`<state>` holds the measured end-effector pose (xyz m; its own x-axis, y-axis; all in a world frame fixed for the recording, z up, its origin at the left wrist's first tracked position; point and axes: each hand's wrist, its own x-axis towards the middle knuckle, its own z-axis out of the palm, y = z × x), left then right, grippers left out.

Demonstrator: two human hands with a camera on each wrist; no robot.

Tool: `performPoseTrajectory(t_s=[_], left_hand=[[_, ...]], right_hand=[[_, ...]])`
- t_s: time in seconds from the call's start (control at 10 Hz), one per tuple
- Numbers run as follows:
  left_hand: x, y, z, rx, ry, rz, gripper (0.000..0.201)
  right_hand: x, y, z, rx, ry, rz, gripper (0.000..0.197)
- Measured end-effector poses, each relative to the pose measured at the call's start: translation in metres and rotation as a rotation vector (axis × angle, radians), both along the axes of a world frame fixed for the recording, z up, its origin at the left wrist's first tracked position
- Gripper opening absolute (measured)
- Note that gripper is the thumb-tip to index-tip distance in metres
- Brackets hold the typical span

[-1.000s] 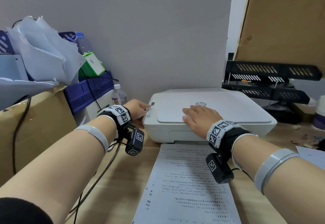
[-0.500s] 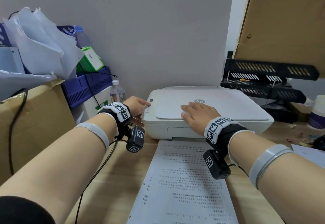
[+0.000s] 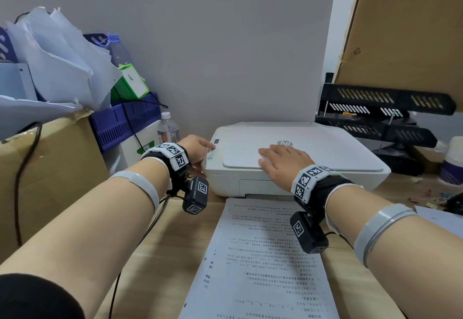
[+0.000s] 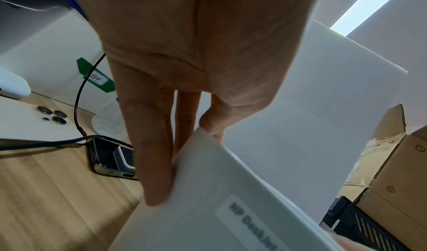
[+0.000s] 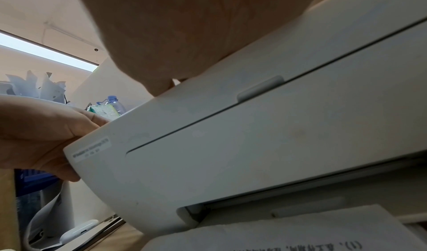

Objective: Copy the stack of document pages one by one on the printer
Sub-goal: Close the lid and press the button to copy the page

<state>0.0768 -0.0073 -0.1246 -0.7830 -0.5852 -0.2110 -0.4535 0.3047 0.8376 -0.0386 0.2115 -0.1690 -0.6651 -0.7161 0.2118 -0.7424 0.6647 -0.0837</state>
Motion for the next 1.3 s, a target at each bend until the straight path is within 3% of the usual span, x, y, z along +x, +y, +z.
performPoseTrajectory(t_s=[1.3], left_hand=[[-0.009,-0.018,-0.006,-0.036,-0.072,-0.020,0.039]], right_hand=[[0.001,0.000,0.002,0.023,-0.005,0.013,0.052]])
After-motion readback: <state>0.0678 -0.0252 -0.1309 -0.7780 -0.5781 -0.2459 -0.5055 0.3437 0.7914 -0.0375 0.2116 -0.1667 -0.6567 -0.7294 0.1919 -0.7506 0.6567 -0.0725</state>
